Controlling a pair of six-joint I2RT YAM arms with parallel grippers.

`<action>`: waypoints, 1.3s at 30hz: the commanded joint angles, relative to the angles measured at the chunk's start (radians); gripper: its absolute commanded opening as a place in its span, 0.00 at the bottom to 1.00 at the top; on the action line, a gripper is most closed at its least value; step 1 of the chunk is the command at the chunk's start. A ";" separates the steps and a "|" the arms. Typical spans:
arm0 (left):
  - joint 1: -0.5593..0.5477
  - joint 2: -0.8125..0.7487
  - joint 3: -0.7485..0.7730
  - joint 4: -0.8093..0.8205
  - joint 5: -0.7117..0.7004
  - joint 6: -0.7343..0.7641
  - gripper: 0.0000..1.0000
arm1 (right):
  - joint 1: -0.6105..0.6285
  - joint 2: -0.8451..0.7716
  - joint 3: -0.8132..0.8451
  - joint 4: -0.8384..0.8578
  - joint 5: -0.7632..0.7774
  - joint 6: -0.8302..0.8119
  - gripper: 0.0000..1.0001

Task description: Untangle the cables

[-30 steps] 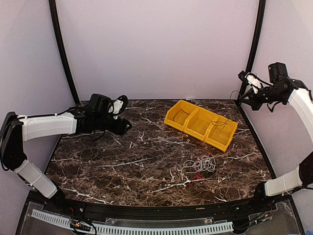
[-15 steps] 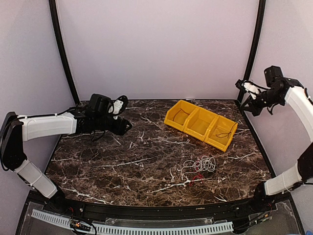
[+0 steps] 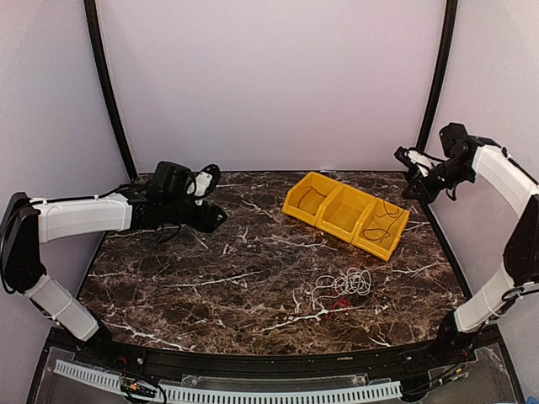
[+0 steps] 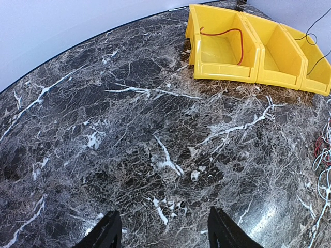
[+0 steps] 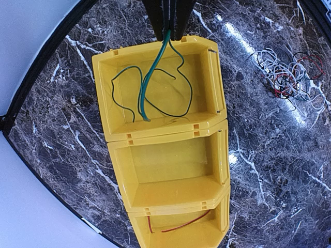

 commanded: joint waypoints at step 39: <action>0.005 -0.007 0.017 -0.005 0.052 -0.017 0.59 | 0.145 0.240 -0.048 0.186 0.242 0.281 0.24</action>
